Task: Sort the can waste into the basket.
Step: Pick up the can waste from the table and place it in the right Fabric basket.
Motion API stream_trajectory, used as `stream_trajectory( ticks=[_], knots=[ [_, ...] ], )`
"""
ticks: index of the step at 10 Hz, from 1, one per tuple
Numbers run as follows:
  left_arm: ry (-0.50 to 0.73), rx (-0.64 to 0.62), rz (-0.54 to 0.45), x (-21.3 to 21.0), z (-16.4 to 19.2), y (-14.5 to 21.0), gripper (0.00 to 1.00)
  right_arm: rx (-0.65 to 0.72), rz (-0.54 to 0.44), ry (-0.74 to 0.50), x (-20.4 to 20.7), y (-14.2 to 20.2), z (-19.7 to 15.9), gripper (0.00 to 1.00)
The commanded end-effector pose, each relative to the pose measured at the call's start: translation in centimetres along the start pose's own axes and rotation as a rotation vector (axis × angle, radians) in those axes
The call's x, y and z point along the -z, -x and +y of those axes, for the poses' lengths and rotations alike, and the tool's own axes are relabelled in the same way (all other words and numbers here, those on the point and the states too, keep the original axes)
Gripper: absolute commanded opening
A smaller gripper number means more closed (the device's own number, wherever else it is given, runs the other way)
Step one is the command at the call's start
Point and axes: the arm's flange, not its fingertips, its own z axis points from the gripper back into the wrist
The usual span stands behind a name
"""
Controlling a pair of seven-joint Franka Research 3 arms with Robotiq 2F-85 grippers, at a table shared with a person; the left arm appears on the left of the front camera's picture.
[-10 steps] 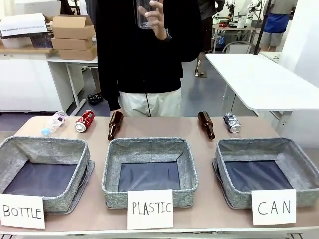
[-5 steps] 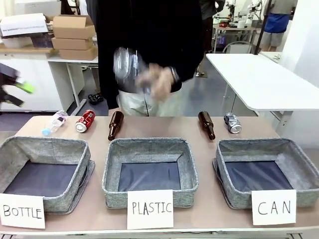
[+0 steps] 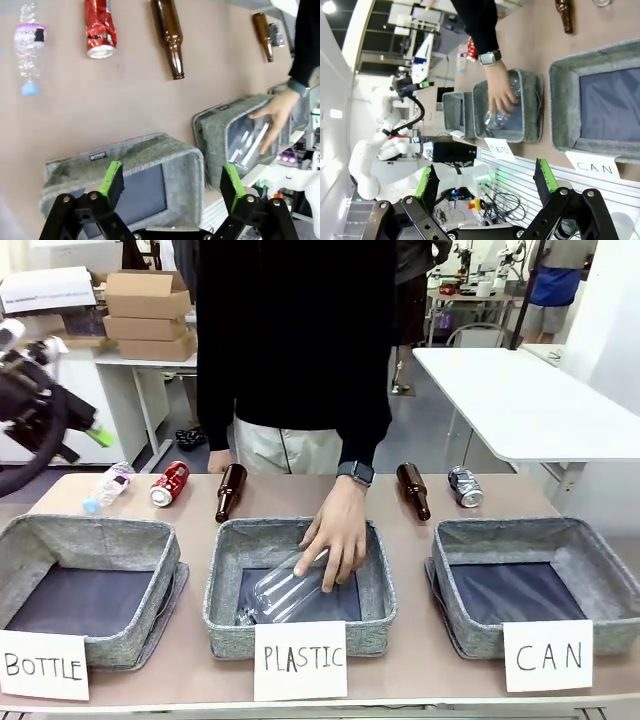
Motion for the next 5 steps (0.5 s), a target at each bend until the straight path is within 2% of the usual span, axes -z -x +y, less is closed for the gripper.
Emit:
stream_trajectory(
  ticks=[1,2,4,5],
  knots=[
    [-0.003,-0.006,0.034,1.9,0.4,-0.6,1.00,-0.026,-0.001,-0.021,-0.1,-0.2,0.3,1.00],
    [-0.191,0.041,0.110,6.2,0.2,-4.6,1.00,-0.026,-0.001,-0.021,-0.1,-0.2,0.3,1.00],
    [-0.235,0.166,0.169,11.7,1.3,-11.7,1.00,-0.026,-0.001,-0.021,-0.1,-0.2,0.3,1.00],
    [-0.335,0.176,0.133,14.0,2.0,-13.6,1.00,-0.026,-0.001,-0.021,-0.1,-0.2,0.3,1.00]
  ],
)
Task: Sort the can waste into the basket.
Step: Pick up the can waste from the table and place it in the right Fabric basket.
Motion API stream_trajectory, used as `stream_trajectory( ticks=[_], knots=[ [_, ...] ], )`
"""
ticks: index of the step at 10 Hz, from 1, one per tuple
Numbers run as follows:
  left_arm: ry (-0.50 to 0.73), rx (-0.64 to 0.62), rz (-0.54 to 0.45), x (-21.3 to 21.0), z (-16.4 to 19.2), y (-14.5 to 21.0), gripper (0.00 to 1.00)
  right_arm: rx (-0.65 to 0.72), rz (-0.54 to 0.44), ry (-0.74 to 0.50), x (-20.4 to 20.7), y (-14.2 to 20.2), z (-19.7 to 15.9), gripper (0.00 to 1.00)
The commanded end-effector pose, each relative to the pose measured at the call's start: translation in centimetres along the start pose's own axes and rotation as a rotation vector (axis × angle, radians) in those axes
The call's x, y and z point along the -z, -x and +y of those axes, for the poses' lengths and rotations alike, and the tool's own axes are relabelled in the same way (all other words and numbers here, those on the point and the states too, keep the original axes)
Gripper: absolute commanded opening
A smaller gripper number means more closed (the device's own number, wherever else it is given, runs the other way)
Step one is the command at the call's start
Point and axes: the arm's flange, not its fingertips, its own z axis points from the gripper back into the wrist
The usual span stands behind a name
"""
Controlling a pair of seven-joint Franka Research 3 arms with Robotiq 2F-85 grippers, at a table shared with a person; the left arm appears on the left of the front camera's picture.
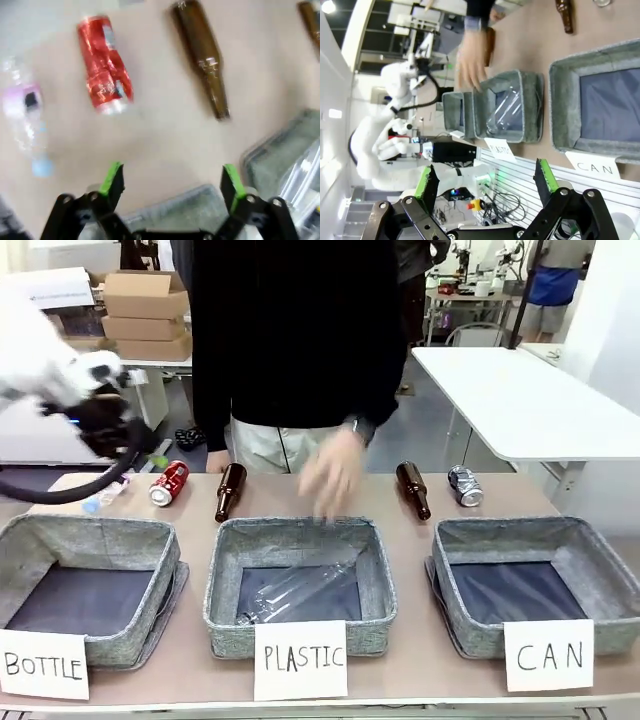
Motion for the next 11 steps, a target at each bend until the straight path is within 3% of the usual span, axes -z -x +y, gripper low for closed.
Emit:
stream_trajectory(
  ticks=[1,4,8,11],
  knots=[
    [-0.147,-0.028,0.026,1.3,2.5,-5.0,1.00,-0.025,-0.002,-0.022,-0.2,-0.2,0.2,1.00],
    [-0.212,-0.077,0.107,5.0,4.0,-7.4,1.00,-0.025,-0.002,-0.022,-0.2,-0.2,0.2,1.00],
    [-0.147,-0.137,0.167,9.2,6.5,-7.7,1.00,-0.025,-0.002,-0.022,-0.2,-0.2,0.2,1.00],
    [-0.057,-0.088,0.224,12.1,6.3,-6.9,1.00,-0.025,-0.002,-0.022,-0.2,-0.2,0.2,1.00]
  ],
)
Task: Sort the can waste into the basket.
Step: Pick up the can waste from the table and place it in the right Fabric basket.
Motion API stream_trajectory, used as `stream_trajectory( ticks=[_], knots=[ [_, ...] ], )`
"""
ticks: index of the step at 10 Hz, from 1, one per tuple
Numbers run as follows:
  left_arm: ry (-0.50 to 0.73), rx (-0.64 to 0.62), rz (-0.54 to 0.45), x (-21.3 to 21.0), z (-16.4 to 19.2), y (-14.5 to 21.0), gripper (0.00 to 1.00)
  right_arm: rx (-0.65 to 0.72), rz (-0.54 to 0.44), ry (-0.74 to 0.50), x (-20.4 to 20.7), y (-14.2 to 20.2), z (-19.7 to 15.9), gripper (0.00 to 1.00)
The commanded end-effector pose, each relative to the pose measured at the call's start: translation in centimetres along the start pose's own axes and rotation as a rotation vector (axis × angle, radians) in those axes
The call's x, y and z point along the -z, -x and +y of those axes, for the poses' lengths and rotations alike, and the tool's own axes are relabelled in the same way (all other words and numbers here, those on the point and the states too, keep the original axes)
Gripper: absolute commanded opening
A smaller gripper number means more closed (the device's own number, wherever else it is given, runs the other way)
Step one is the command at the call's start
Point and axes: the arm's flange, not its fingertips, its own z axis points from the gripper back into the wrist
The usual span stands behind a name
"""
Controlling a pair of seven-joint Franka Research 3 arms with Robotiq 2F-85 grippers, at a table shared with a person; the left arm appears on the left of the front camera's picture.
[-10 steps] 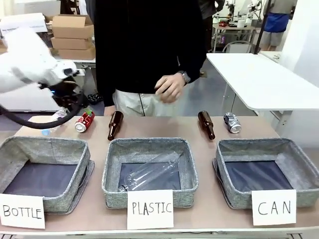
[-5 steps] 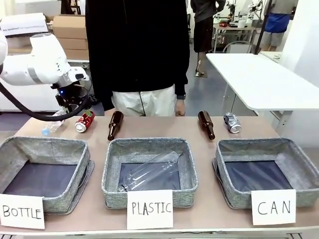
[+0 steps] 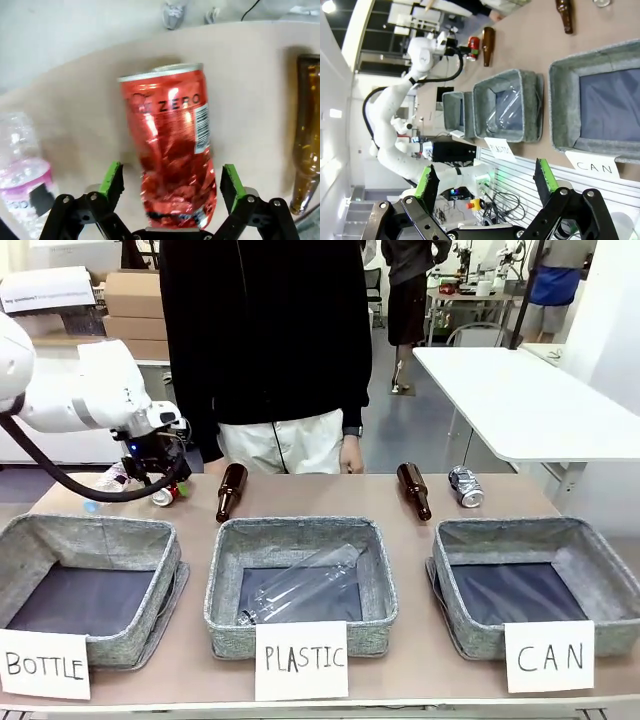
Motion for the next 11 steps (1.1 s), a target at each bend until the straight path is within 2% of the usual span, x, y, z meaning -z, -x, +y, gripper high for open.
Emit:
stream_trajectory(
  ticks=[1,3,4,5,6,7,9,10,11],
  knots=[
    [0.074,0.033,0.009,-0.40,-0.22,-0.58,1.00,-0.022,-0.003,-0.023,0.03,-0.22,0.07,1.00],
    [0.089,0.024,-0.006,-0.31,-0.29,-0.59,1.00,-0.022,-0.003,-0.023,0.03,-0.22,0.07,1.00],
    [0.088,0.023,-0.026,-0.34,-0.32,-0.50,0.67,-0.022,-0.003,-0.023,0.03,-0.22,0.07,1.00],
    [0.070,0.026,-0.028,-0.34,-0.39,-0.57,0.41,-0.022,-0.003,-0.023,0.03,-0.22,0.07,1.00],
    [0.047,0.020,-0.036,-0.30,-0.42,-0.58,0.08,-0.022,-0.003,-0.023,0.03,-0.22,0.07,1.00],
    [0.040,0.022,-0.036,-0.29,-0.41,-0.61,0.00,-0.022,-0.003,-0.023,0.03,-0.22,0.07,1.00],
    [0.035,0.026,-0.048,-0.47,-0.48,-0.54,0.00,-0.022,-0.003,-0.023,0.03,-0.22,0.07,1.00],
    [0.037,0.025,-0.046,-0.56,-0.49,-0.52,0.04,-0.022,-0.003,-0.023,0.03,-0.22,0.07,1.00],
    [0.032,0.021,-0.049,-0.67,-0.52,-0.46,0.00,-0.022,-0.003,-0.023,0.03,-0.22,0.07,1.00]
  ],
)
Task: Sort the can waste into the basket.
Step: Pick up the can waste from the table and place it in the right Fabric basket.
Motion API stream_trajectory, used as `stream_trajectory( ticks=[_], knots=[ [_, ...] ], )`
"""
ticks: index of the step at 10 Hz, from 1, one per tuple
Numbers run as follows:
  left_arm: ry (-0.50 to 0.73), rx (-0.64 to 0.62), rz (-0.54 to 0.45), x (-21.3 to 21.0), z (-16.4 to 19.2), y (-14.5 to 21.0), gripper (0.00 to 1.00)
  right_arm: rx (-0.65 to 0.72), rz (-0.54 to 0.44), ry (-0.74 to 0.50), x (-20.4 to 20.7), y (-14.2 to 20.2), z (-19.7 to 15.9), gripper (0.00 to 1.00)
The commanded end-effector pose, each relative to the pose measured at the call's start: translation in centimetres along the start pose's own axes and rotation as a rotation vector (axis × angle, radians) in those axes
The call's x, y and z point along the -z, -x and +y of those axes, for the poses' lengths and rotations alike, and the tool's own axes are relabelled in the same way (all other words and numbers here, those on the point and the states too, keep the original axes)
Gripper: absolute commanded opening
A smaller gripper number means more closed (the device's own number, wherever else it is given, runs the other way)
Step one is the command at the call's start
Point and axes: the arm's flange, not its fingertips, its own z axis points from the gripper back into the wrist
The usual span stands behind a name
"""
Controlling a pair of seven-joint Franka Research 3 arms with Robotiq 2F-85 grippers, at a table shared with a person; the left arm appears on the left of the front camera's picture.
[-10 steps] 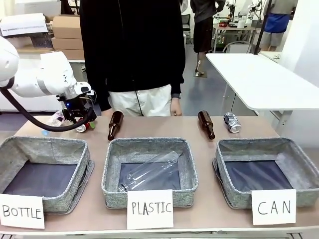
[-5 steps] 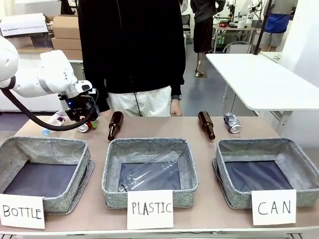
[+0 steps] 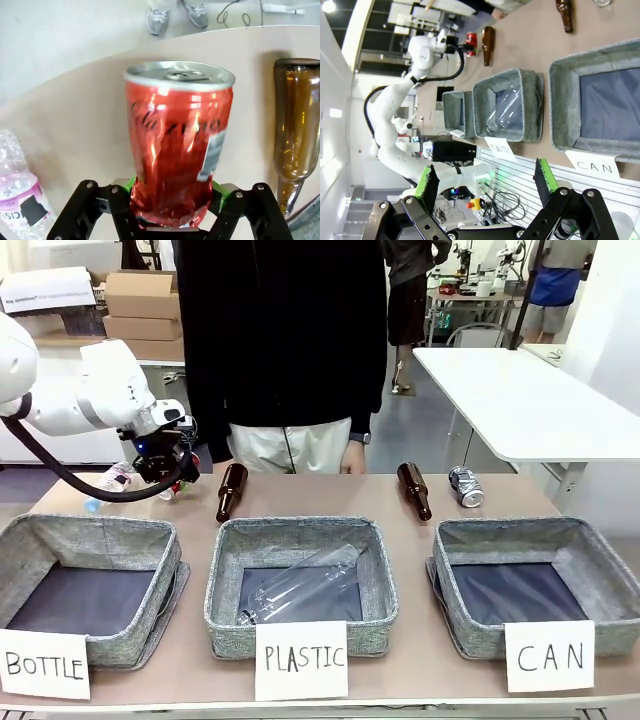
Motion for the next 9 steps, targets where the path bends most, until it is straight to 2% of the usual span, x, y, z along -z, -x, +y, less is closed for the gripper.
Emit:
stream_trajectory(
  ticks=[1,4,6,7,8,9],
  knots=[
    [-0.018,0.008,-0.014,-0.3,0.1,0.4,0.00,-0.022,-0.005,-0.022,0.1,-0.3,0.1,1.00],
    [0.007,-0.039,-0.020,-2.2,0.0,1.0,0.00,-0.022,-0.005,-0.022,0.1,-0.3,0.1,1.00],
    [0.100,-0.068,0.024,-7.6,-0.2,3.5,0.00,-0.022,-0.005,-0.022,0.1,-0.3,0.1,1.00],
    [0.162,-0.075,0.124,-12.7,-0.4,6.7,0.00,-0.022,-0.005,-0.022,0.1,-0.3,0.1,1.00],
    [0.220,-0.062,0.200,-19.6,-1.2,12.5,0.00,-0.022,-0.005,-0.022,0.1,-0.3,0.1,1.00],
    [0.258,0.003,0.185,-25.1,-2.7,18.4,0.00,-0.022,-0.005,-0.022,0.1,-0.3,0.1,1.00]
  ],
)
